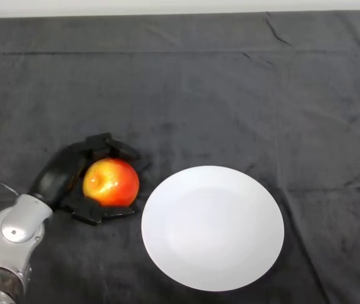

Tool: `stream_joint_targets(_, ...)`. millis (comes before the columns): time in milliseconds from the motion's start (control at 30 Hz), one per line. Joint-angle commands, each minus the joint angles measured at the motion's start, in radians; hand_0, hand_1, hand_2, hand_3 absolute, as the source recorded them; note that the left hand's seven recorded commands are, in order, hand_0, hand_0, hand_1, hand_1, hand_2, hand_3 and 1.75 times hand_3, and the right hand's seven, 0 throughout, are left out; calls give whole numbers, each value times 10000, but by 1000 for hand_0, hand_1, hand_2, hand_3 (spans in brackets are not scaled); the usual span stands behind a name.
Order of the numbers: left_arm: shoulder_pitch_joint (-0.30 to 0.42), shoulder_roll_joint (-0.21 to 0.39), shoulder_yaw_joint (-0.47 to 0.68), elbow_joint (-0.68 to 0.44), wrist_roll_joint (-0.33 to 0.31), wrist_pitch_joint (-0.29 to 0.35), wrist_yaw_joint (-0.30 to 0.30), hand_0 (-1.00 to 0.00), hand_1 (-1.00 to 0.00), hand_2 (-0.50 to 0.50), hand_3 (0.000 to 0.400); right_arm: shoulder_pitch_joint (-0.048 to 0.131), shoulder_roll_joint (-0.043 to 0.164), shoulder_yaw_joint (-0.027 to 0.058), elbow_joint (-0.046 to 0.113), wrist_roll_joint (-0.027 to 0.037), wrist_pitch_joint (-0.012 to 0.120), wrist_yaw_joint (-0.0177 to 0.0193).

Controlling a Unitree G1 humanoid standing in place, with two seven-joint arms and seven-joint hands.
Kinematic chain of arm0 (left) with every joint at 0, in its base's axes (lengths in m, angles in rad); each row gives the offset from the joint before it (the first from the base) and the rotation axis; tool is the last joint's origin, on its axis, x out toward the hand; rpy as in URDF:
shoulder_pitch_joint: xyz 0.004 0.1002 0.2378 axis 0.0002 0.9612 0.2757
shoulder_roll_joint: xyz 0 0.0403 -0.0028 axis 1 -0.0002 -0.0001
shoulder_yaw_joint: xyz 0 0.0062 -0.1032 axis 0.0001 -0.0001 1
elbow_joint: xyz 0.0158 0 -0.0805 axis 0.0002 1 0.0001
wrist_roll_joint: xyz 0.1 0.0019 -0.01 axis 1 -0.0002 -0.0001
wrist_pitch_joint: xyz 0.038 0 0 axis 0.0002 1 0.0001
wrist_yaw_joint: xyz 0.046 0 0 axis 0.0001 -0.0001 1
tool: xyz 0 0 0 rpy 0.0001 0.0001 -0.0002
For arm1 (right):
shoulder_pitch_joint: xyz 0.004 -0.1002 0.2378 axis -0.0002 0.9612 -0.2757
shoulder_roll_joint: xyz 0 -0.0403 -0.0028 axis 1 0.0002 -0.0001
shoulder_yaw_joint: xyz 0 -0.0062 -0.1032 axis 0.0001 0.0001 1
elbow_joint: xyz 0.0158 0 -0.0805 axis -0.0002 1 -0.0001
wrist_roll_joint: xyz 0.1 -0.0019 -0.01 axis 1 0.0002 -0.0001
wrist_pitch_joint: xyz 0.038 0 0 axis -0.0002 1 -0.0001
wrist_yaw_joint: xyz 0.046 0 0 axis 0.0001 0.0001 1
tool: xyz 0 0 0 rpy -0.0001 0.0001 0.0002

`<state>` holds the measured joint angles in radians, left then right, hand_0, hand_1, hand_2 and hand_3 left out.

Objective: Move the apple to the plate

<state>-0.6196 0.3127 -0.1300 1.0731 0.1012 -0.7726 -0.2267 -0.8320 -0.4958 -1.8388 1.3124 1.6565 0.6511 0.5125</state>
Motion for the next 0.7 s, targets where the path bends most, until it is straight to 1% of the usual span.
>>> stream_joint_targets(33, -569, 52, -230, -744, 214, -16, 125, -1000, -1000, 0, 400, 17, -320, -132, -20, -34, 48, 5)
stream_joint_targets(200, -333, -3, -504, -1781, 410, 162, 242, -1000, -1000, 0, 400, 16, -317, -128, -25, -35, 46, 5)
stream_joint_targets(333, -272, -173, -825, -2185, 637, 236, 380, -1000, -1000, 0, 400, 16, -315, -123, -31, -36, 44, 5)
stream_joint_targets(500, -356, -505, -1359, -2142, 868, 243, 524, -1000, -1000, 0, 400, 15, -312, -118, -36, -36, 41, 5)
stream_joint_targets(700, -570, -830, -1991, -1744, 812, 240, 426, -1000, -1000, 0, 400, 16, -310, -113, -40, -36, 39, 5)
